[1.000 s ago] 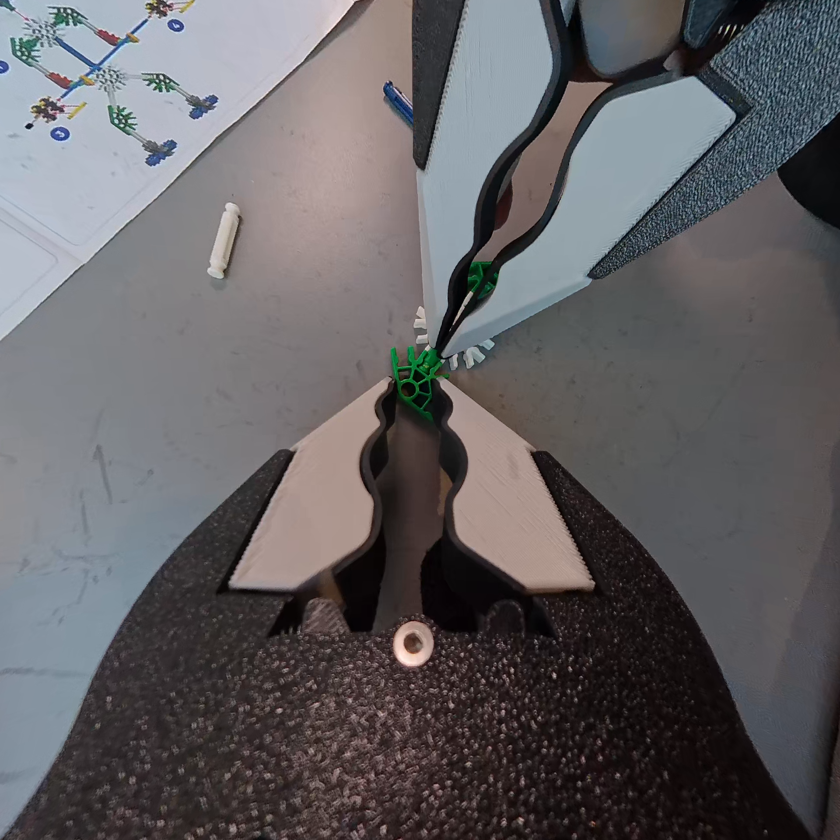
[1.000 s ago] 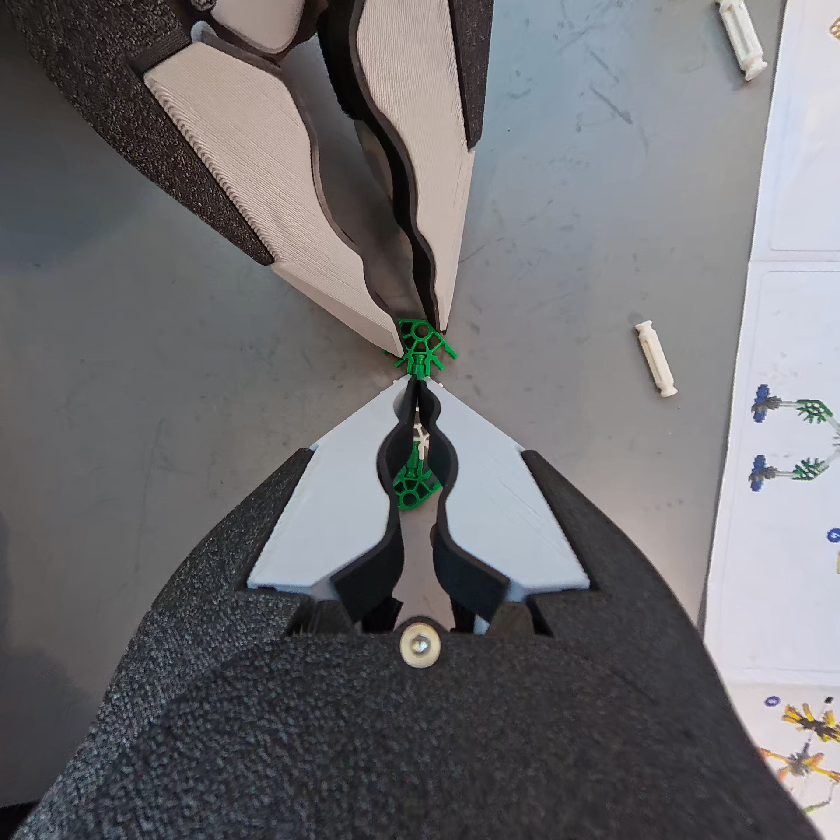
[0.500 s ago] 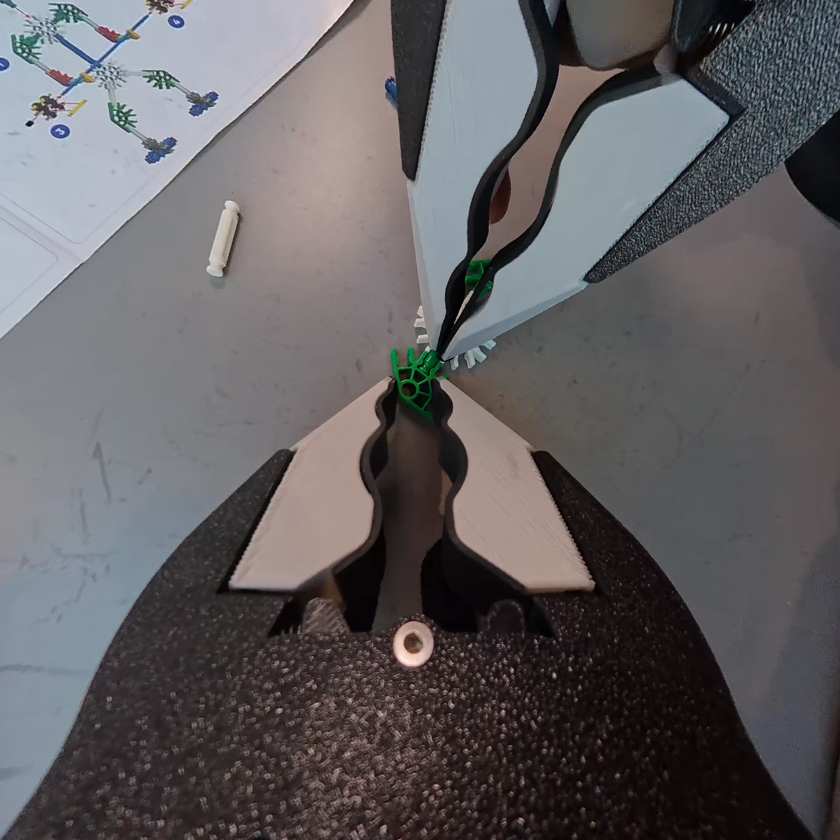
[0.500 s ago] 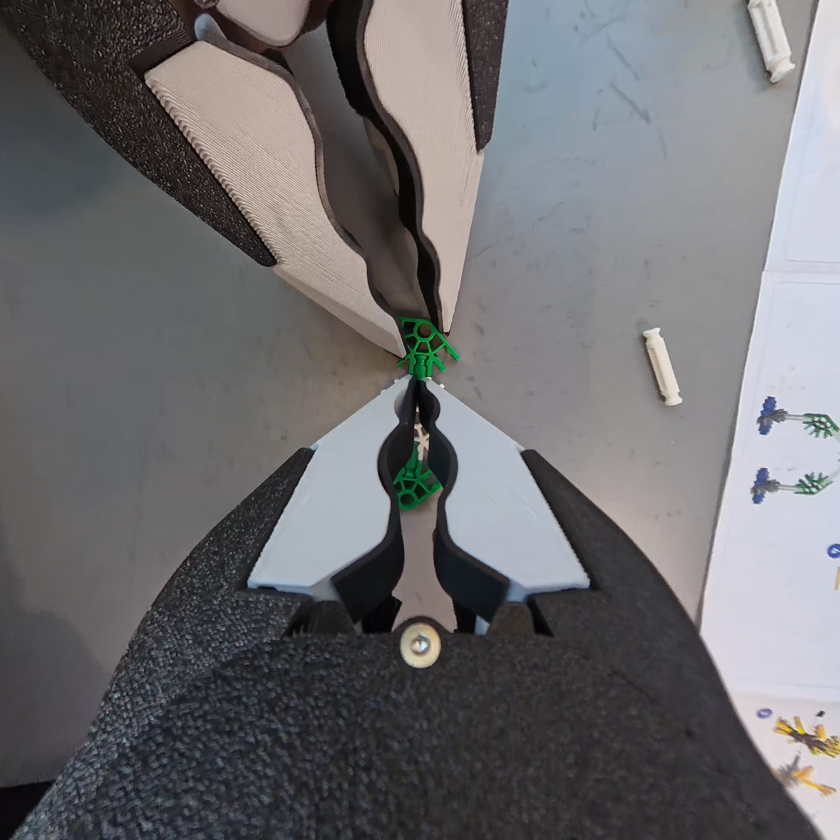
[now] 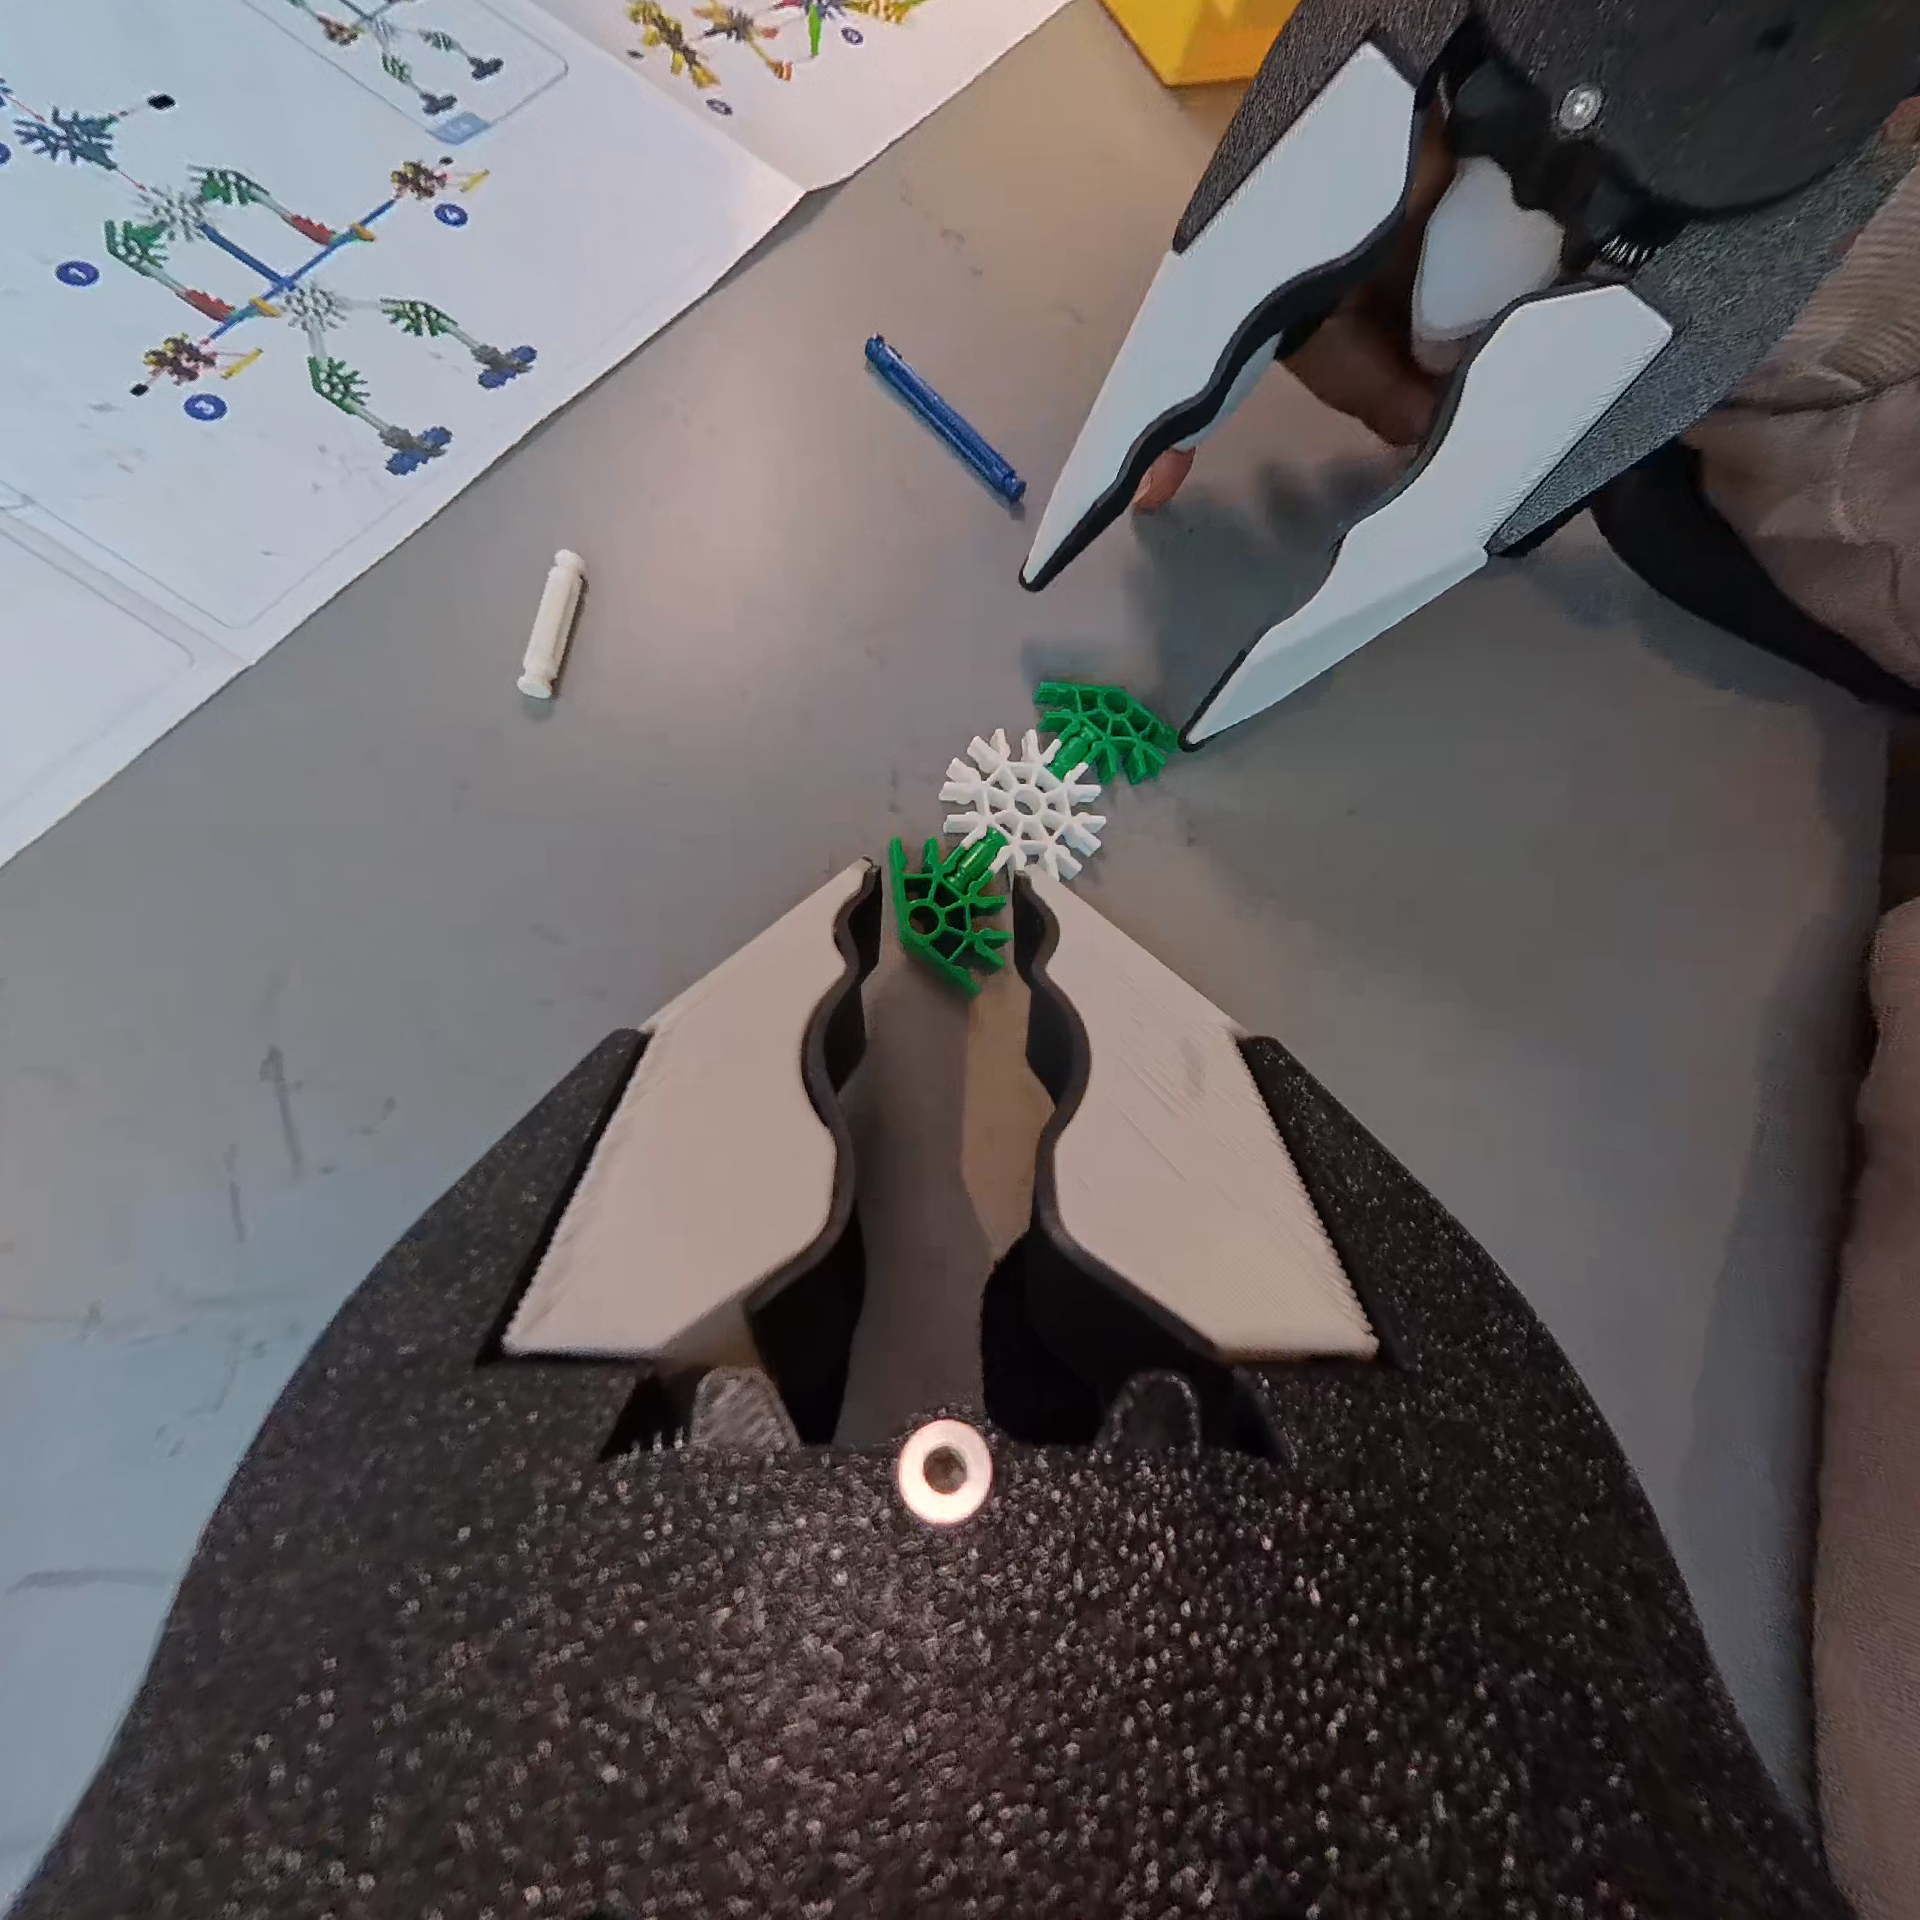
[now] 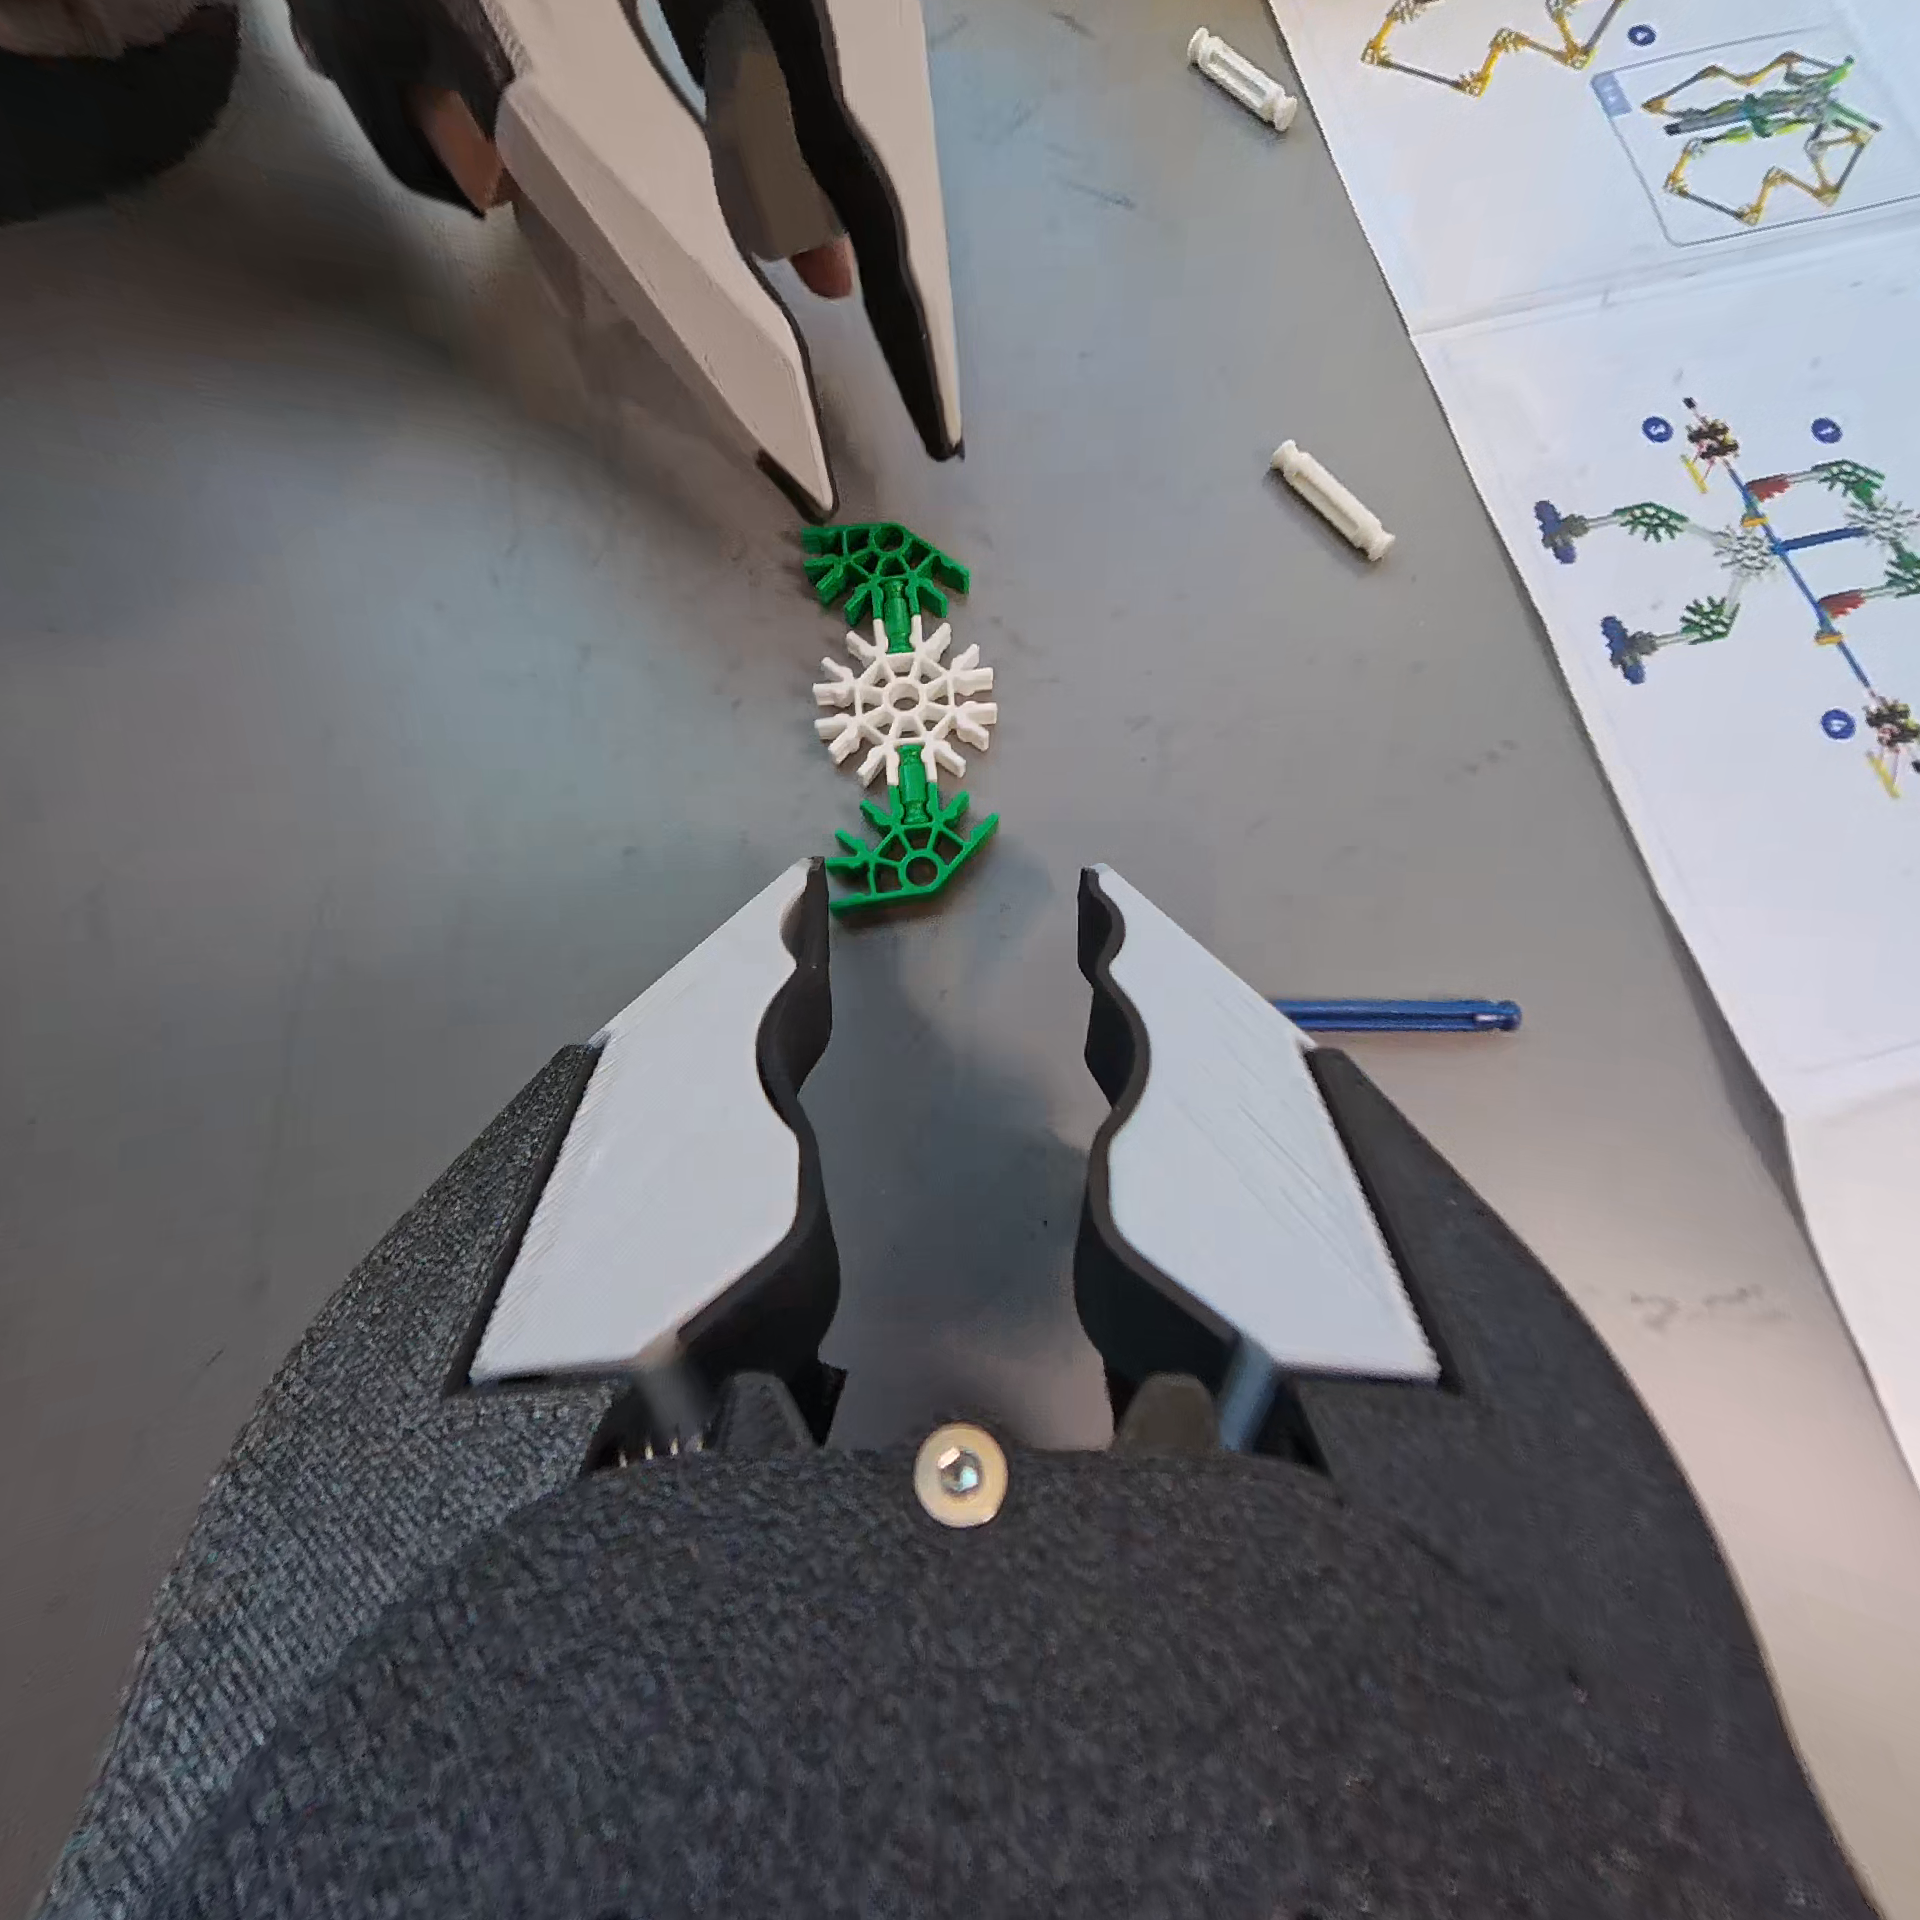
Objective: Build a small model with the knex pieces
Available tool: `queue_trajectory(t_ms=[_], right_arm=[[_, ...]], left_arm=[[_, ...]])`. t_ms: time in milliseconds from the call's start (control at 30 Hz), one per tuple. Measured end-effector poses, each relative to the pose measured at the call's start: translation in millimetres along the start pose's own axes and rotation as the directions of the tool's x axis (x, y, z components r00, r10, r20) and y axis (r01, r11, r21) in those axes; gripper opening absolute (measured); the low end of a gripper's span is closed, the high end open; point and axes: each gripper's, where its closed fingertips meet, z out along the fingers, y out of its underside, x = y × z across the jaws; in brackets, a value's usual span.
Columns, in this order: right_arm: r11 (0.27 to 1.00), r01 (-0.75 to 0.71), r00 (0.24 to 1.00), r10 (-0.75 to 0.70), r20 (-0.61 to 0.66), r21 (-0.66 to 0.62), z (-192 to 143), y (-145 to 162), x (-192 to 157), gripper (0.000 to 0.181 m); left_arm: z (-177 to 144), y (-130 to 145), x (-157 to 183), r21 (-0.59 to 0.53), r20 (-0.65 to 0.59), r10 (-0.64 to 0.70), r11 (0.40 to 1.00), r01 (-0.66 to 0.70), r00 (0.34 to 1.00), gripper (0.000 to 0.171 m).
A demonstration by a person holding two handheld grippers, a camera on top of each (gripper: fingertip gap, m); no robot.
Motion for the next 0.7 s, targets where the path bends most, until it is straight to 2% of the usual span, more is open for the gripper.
queue_trajectory(t_ms=[167,300,500,700], right_arm=[[0.994,0.072,0.997,-0.071,0.012,-0.085,0,11,-11,0.048],[0.992,0.094,0.996,-0.093,0.018,-0.084,3,8,-12,0.042],[0.992,0.117,0.992,-0.119,-0.030,-0.057,-2,11,-1,0.022],[0.991,0.130,0.991,-0.131,-0.040,-0.037,-3,11,-1,0.021]], left_arm=[[-6,8,-3,-0.025,-0.024,0.158,0.987,-0.158,0.987,0.036],[-2,22,0,-0.088,-0.035,0.274,0.957,-0.276,0.961,0.037],[5,29,14,-0.104,-0.101,0.307,0.943,-0.317,0.946,0.027],[6,29,16,-0.097,-0.103,0.301,0.946,-0.311,0.948,0.025]])
